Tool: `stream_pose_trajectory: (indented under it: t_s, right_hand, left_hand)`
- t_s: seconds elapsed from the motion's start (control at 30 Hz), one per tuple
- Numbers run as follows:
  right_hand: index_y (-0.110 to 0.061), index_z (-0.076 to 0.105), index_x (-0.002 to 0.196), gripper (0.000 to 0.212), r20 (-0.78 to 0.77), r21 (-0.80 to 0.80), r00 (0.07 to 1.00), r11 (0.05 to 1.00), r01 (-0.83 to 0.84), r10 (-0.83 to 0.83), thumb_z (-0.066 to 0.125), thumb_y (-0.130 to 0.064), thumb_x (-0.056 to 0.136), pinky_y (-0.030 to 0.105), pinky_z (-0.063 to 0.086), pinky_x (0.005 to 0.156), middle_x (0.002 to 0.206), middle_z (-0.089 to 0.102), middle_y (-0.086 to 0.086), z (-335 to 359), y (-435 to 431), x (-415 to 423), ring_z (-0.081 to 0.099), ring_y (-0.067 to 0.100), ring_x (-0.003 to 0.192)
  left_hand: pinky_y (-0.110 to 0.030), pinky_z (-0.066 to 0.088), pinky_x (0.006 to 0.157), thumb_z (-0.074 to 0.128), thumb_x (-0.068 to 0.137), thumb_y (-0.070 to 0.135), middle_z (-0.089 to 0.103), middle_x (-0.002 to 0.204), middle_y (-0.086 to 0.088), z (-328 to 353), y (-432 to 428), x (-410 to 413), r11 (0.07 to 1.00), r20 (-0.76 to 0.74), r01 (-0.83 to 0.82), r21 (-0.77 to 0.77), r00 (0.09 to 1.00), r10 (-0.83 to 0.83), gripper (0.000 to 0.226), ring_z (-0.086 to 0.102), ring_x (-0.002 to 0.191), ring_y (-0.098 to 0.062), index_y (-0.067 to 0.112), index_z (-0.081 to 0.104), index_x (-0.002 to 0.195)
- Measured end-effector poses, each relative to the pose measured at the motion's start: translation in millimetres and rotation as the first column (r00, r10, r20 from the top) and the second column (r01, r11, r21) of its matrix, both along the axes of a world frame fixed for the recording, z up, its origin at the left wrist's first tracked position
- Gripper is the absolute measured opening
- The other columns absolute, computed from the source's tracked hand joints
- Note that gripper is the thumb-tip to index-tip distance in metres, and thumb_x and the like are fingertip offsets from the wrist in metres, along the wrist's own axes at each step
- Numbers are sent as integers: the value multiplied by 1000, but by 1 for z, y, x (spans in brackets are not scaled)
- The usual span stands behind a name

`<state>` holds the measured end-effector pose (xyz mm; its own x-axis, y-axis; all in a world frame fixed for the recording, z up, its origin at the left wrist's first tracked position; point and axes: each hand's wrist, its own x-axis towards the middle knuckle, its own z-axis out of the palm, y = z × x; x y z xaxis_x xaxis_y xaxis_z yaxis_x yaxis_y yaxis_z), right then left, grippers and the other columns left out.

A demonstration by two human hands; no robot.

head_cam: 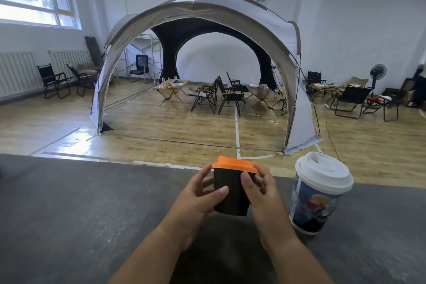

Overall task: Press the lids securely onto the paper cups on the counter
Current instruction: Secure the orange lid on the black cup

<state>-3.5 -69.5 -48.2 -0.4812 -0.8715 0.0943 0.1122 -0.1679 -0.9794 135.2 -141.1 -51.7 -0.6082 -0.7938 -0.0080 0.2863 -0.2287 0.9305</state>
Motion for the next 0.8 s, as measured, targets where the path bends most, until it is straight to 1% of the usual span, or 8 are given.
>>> stream_pose_trajectory:
  t_s: [0.13,0.2,0.27,0.37,0.43,0.53,0.67,0.8]
  right_hand:
    - [-31,50,135,60,80,-22,997,1000,11,-9,58,-51,79,44,56,94,120,68,4,-4,-5,-3,64,22,114]
    - [-31,51,135,62,69,-24,998,1000,-11,12,57,-55,78,42,57,92,120,69,3,-5,-4,0,65,22,114]
    - [-30,47,140,74,51,-24,998,999,-31,32,61,-57,72,32,58,85,125,65,1,-4,-3,3,64,18,115]
    - [-30,40,143,79,17,-22,1000,1000,2,-2,64,-52,71,23,54,74,126,61,2,-2,-2,2,61,16,113]
    - [-28,43,138,69,45,-29,999,999,30,-29,60,-49,75,33,57,82,120,64,6,0,-2,-1,64,19,109]
    - [-29,49,133,58,72,-20,997,1000,22,-21,55,-49,79,46,56,93,112,71,6,0,-4,-1,68,21,106]
    - [-29,55,134,55,48,-29,997,998,-61,62,44,-59,89,51,50,102,121,70,4,-4,-3,0,66,22,115]
    - [-27,53,134,60,67,-15,991,994,-112,113,48,-58,83,49,56,93,115,72,5,-2,-2,1,69,23,107]
  left_hand:
    - [-45,56,85,68,75,17,69,115,-17,0,1,0,997,-57,53,62,997,-49,59,67,106,-35,36,55,129]
    - [-43,57,83,70,73,14,69,115,-16,0,0,0,1000,-42,17,21,999,-16,64,68,105,-34,37,53,131]
    - [-41,58,83,75,68,12,65,121,-14,-1,-1,0,1000,-17,-22,-15,1000,22,76,67,107,-31,40,48,134]
    - [-37,57,83,89,54,23,58,127,-11,-4,-2,-2,998,27,-37,-45,999,39,93,65,110,-27,41,47,135]
    - [-34,57,77,86,58,23,64,121,-13,-4,-3,-2,1000,-24,-14,-3,1000,14,82,68,104,-26,33,52,132]
    - [-34,57,74,71,71,10,70,113,-15,-3,-4,-1,1000,-81,-1,7,997,2,62,70,100,-29,29,56,127]
    - [-39,55,83,80,64,10,63,124,-15,-5,-6,1,996,-66,-87,-30,994,85,74,65,111,-30,32,53,130]
    - [-34,56,83,86,58,17,61,125,-9,-6,-4,-1,991,33,-66,-117,997,70,77,66,108,-20,39,54,125]
